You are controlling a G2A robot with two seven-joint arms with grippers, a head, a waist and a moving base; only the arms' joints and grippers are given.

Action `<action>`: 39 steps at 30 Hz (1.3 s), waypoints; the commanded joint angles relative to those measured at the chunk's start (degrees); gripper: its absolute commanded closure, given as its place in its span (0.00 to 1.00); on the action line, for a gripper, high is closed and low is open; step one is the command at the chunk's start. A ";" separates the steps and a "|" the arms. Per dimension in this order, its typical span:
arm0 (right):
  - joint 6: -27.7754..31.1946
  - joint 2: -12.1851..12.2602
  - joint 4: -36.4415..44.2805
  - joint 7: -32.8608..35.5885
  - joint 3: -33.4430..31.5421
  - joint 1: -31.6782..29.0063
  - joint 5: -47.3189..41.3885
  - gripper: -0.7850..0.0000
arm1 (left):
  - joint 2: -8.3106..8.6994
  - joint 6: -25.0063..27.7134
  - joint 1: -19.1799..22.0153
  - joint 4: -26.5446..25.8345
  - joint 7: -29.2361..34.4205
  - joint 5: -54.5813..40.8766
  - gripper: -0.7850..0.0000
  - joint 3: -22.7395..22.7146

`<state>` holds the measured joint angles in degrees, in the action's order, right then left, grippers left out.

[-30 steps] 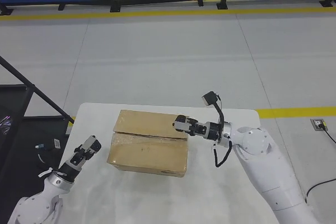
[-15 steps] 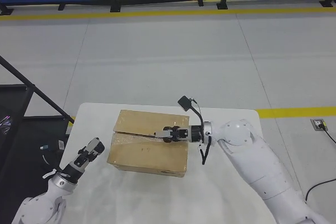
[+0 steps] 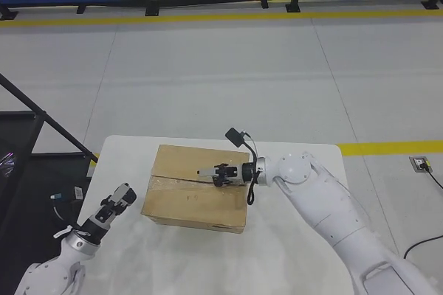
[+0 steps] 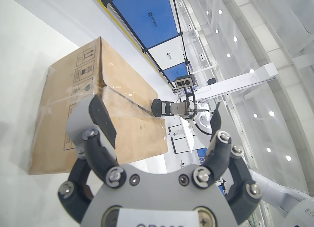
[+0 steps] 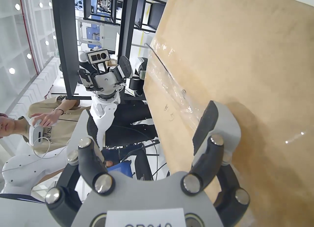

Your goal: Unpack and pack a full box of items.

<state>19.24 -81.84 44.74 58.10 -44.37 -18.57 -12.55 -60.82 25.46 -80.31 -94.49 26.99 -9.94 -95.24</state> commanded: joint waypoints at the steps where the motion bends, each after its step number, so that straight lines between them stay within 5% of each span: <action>1: 0.60 -0.05 -0.76 1.02 -0.22 -0.03 -0.54 0.00 | -0.03 -0.02 -0.01 -0.09 -0.04 0.22 0.00 0.12; 11: 2.84 0.72 -1.44 3.23 -2.27 -1.02 -0.21 0.00 | -0.05 -0.54 1.91 0.48 1.47 1.14 0.00 1.00; 21: 3.66 3.56 1.91 4.59 -7.64 -5.33 0.47 0.00 | -0.12 0.44 11.48 9.36 9.41 -0.40 0.00 5.86; 37: -0.85 8.12 21.43 4.12 -15.46 -15.60 5.50 0.00 | -0.85 1.61 17.15 17.24 9.24 -1.14 0.00 10.61; 38: -1.50 8.01 22.08 3.73 -14.92 -15.38 6.01 0.07 | -0.85 1.76 17.04 17.23 9.26 -1.20 0.00 10.62; 39: -2.18 7.88 22.48 3.66 -14.25 -15.01 6.55 0.52 | -0.84 1.92 16.85 17.18 9.31 -1.31 0.00 10.59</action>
<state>17.76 -73.82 66.83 61.90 -59.28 -33.95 -6.51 -61.67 27.22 -63.26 -77.25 36.26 -11.16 -84.62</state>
